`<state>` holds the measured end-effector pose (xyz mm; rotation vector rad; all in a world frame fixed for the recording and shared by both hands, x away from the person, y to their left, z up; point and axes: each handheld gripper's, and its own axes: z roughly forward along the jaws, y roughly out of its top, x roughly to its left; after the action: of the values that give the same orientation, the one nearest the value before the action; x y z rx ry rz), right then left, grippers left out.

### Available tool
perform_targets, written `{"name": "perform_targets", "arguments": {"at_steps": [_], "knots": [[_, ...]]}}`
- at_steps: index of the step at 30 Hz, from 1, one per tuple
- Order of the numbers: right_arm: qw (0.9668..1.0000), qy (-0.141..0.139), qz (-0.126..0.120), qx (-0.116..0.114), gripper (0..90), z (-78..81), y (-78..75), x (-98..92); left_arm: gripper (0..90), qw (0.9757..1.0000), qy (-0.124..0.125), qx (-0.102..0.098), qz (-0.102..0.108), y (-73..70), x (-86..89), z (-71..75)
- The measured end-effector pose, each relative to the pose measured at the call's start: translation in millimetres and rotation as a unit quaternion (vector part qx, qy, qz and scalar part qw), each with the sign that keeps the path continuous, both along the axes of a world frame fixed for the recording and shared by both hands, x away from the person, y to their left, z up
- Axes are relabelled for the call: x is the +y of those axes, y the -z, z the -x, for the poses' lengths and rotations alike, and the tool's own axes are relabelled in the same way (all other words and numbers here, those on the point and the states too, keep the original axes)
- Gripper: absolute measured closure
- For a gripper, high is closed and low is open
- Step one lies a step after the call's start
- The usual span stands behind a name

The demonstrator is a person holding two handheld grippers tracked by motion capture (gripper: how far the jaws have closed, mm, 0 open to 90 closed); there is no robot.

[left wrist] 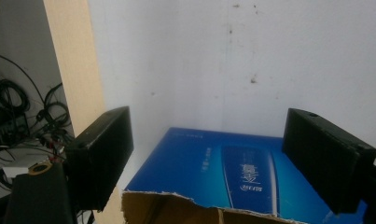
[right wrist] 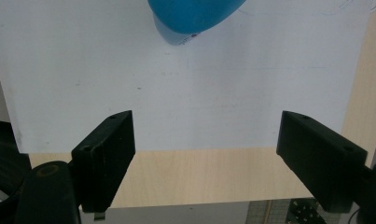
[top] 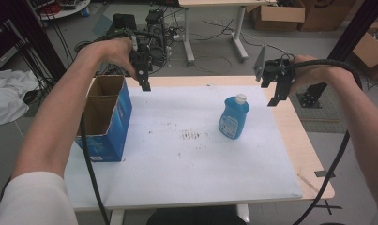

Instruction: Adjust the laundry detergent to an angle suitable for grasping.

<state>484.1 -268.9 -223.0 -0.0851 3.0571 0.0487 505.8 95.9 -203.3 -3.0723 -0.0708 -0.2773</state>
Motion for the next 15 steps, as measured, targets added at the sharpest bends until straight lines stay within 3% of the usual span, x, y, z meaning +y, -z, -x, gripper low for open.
{"name": "perform_targets", "arguments": {"at_steps": [15], "knots": [[1.0,0.0,0.0,0.001,19.3,1.2,2.8,-0.5,17.9,1.0,0.002,0.002,-0.004,0.8,1.8,0.5]]}}
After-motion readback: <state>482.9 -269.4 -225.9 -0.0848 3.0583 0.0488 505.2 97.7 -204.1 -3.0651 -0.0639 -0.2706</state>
